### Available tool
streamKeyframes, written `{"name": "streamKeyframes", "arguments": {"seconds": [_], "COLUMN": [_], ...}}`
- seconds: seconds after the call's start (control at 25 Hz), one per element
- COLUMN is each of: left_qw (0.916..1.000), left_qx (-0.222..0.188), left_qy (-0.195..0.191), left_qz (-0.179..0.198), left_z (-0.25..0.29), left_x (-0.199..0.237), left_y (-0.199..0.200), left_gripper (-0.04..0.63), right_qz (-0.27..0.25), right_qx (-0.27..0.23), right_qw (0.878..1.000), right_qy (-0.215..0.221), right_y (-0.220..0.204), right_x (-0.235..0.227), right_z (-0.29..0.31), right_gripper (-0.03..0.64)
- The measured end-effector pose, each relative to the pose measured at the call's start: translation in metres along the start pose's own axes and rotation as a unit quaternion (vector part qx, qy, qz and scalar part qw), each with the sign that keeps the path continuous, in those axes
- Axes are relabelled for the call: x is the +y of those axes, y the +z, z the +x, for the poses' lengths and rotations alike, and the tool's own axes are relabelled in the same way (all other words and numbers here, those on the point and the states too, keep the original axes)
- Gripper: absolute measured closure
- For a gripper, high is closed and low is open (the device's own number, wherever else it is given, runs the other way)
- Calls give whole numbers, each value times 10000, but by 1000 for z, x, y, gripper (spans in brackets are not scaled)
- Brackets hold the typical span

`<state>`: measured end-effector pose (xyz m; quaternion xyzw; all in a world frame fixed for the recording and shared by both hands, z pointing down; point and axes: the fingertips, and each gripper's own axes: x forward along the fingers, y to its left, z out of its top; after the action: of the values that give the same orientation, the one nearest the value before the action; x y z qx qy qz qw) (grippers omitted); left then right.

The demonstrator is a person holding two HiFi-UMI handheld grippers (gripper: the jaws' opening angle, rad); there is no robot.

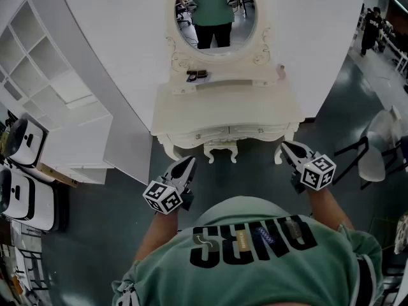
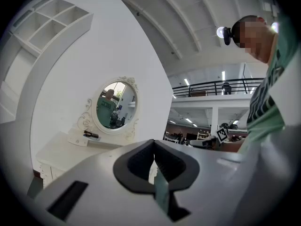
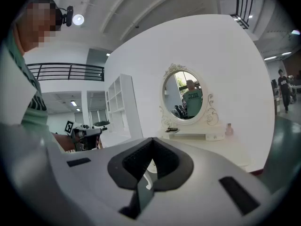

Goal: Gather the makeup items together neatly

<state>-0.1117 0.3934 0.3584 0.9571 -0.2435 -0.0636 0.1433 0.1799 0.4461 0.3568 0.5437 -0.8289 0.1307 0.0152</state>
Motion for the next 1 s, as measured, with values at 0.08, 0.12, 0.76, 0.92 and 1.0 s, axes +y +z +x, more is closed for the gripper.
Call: {"name": "streamKeyframes", "arguments": {"seconds": [0.08,0.12,0.76,0.92,1.0], "left_qw": [10000,10000,9999,9998,9997], "left_qx": [-7,-10,64,148,182], "left_qy": [-13,-19,-55,-104,-123], "left_qz": [10,14,69,91,102], "left_z": [4,5,42,61,71], "left_x": [-2,-3,-45,-62,-70], "left_y": [1,2,-12,-21,-25], "left_gripper": [586,584,586,586,586], "right_qz": [-12,-17,294,295,258], "right_qx": [-21,-26,-48,-129,-122], "right_qw": [10000,10000,9995,9994,9995], "right_qy": [9,11,104,130,141], "right_y": [2,2,2,1,-1], "right_x": [-2,-3,-38,-53,-62], "right_z": [0,-1,-40,-62,-69], "right_gripper": [623,623,623,623,623]}}
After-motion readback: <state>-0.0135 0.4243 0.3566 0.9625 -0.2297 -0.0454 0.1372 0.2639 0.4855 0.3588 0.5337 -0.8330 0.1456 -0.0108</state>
